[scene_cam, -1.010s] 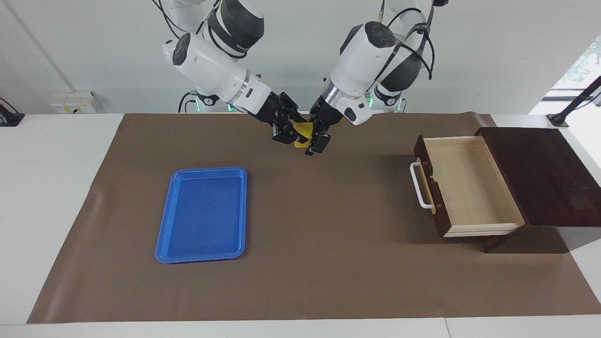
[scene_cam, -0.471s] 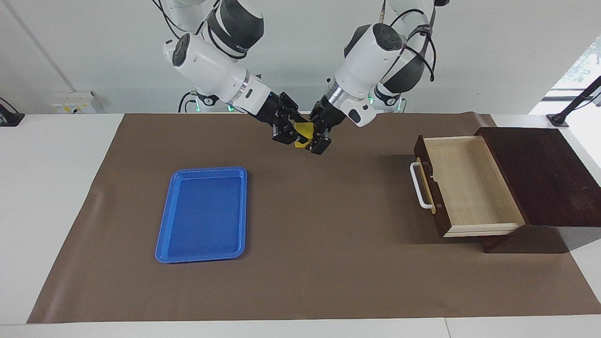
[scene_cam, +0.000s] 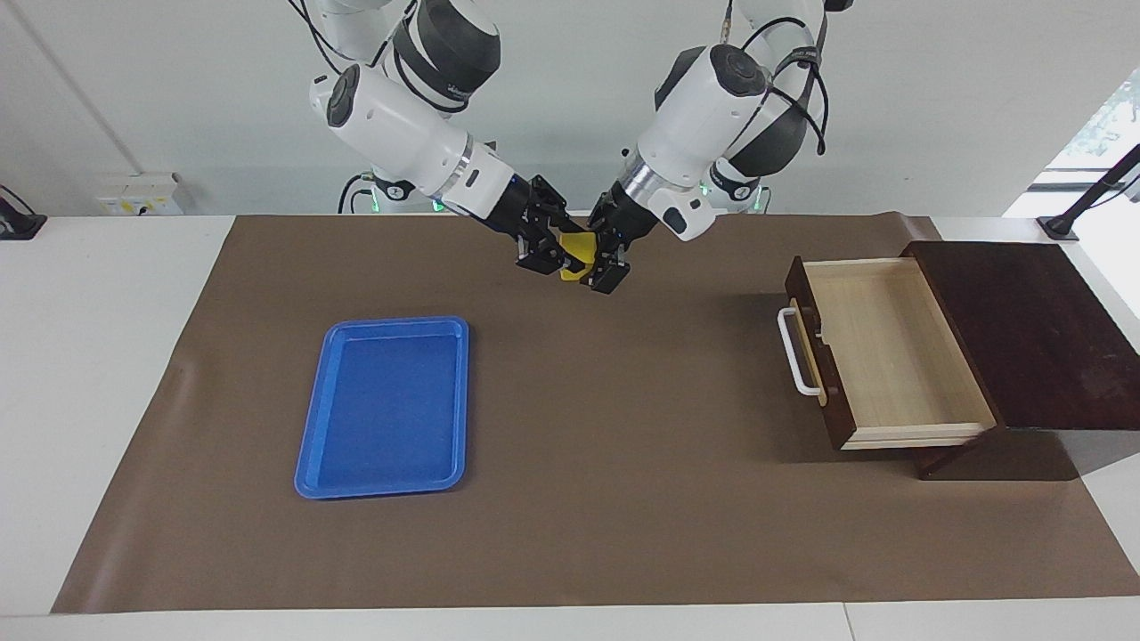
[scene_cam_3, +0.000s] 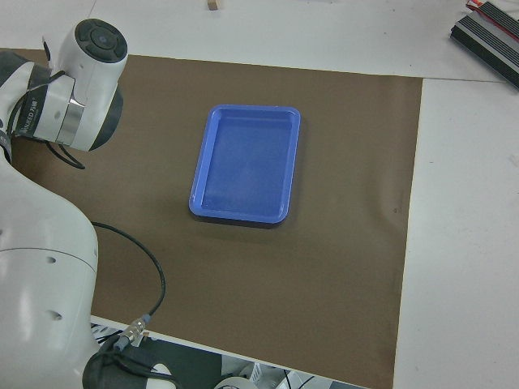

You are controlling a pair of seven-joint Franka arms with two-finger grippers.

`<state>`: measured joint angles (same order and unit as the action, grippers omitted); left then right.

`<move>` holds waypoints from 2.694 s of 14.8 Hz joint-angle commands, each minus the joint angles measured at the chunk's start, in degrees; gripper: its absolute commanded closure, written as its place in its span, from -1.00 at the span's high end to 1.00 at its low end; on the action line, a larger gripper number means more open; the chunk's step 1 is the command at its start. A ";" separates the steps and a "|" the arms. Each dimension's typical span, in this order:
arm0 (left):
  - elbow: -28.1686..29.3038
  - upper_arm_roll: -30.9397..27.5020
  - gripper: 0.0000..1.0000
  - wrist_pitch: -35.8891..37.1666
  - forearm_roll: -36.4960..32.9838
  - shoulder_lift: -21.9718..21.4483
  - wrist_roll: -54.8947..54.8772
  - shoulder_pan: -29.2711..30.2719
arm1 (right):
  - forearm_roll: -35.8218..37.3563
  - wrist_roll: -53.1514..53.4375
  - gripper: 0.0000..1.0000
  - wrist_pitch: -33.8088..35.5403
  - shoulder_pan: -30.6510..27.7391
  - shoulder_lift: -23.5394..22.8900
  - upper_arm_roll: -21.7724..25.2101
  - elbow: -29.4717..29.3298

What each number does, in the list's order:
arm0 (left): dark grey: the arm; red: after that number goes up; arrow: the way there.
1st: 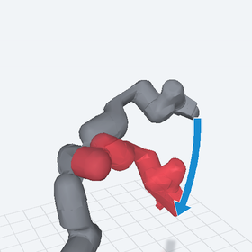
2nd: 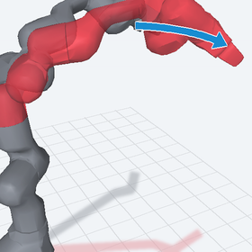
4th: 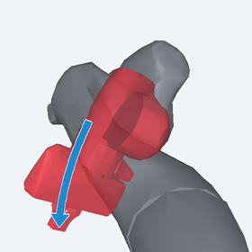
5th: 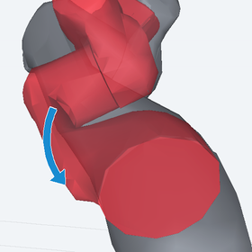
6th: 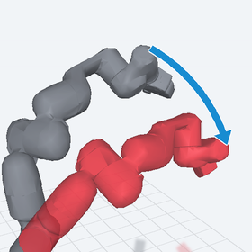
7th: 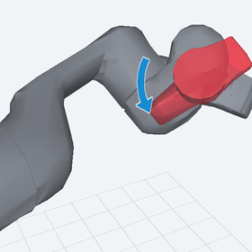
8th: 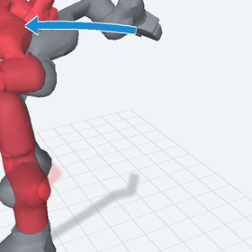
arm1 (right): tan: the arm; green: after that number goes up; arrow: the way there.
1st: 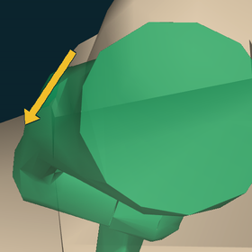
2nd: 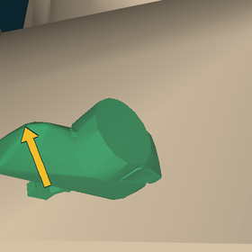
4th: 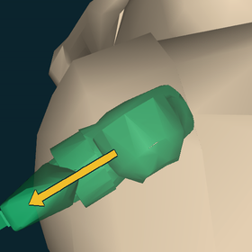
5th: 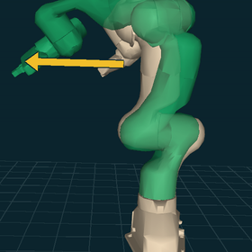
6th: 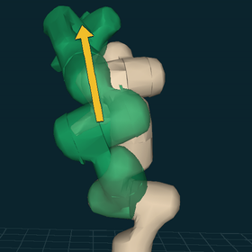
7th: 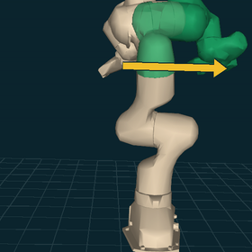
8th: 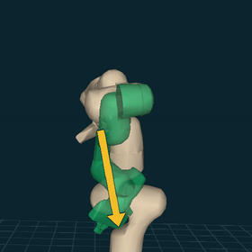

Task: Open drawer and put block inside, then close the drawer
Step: 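Grasp the cube with the left gripper while the right gripper opens and withdraws, then lower the cube into the open drawer with the left gripper, then push the drawer shut with the left gripper while the right gripper retracts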

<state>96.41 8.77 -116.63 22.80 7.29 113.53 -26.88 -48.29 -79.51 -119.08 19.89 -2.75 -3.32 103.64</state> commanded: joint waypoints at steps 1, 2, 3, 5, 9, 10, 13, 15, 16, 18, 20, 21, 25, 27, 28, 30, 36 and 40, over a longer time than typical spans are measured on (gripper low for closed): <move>1.76 -0.16 -1.00 -0.26 1.46 -1.75 0.29 1.13 | -0.66 -0.56 1.00 0.61 -0.37 0.11 -0.37 -0.29; 1.76 -0.16 -1.00 -0.18 1.46 -1.75 0.29 1.13 | -0.66 -0.56 1.00 0.52 -0.37 0.11 -0.37 -0.29; 1.76 -0.25 -1.00 -0.18 1.46 -1.84 0.29 1.22 | -0.66 -0.47 1.00 0.61 -0.37 0.11 -0.37 -0.29; 1.76 -0.25 -1.00 -0.26 1.46 -1.93 0.29 1.74 | -0.66 -0.56 1.00 0.78 -0.46 0.11 -0.37 -0.37; 1.76 -0.34 -1.00 0.61 1.28 -2.54 -2.15 5.42 | -0.66 -0.56 1.00 1.39 -1.07 0.11 -0.37 -0.55; 1.76 -0.34 -1.00 1.14 1.28 -2.89 -3.56 7.53 | -0.58 -0.56 1.00 2.18 -1.43 0.11 -0.20 -0.55; 1.41 -0.42 -1.00 5.26 1.11 -4.21 -9.35 16.04 | -0.31 0.06 1.00 3.85 -4.76 0.11 0.25 -0.46; 1.41 -0.42 -1.00 7.81 0.58 -4.48 -17.16 23.50 | 0.83 0.32 1.00 5.70 -7.39 0.20 0.33 -0.20; 1.85 -0.60 -1.00 7.82 0.40 -4.65 -21.20 27.37 | 1.87 0.32 1.00 7.10 -8.71 0.37 0.33 -0.02; 3.51 -0.78 -1.00 7.21 -0.12 -5.27 -29.03 34.06 | 5.12 0.41 1.00 9.21 -11.43 0.37 0.42 -0.02; 5.71 -0.69 -1.00 6.77 -7.55 -5.79 -33.35 35.41 | 8.11 0.41 1.00 10.62 -14.34 0.37 0.42 -0.02; 7.02 -0.69 -1.00 6.07 -12.12 -5.62 -34.85 35.41 | 9.69 0.41 1.00 11.06 -15.65 0.37 0.42 -0.11; 10.28 -0.77 -1.00 1.41 -14.98 -5.00 -38.62 38.74 | 18.39 1.37 1.00 11.24 -20.05 0.81 0.42 -0.11; 10.20 -0.78 0.98 2.28 -15.07 -5.09 -44.24 41.20 | 21.21 2.34 1.00 11.24 -21.46 0.90 0.51 -0.20; 10.03 -0.78 1.00 2.28 -15.07 -5.01 -44.44 41.30 | 23.05 2.95 1.00 11.24 -22.43 0.90 0.51 -0.20; 9.50 -0.69 1.00 2.37 -15.07 -4.83 -43.92 40.07 | 24.82 3.31 1.00 11.33 -23.92 0.99 0.60 -0.29; 7.12 -0.34 1.00 3.43 -15.85 -3.95 -37.61 28.74 | 28.69 5.85 1.00 12.73 -27.53 0.99 0.68 -0.55; 11.24 -0.25 1.00 -1.22 -24.54 -2.46 -24.86 24.25 | 31.23 13.22 1.00 15.02 -28.06 1.86 1.21 -0.72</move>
<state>105.07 9.35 -114.84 1.78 4.23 84.88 -1.31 -19.44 -70.66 -106.11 -7.17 -1.99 -1.74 103.43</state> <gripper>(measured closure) 0.000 0.000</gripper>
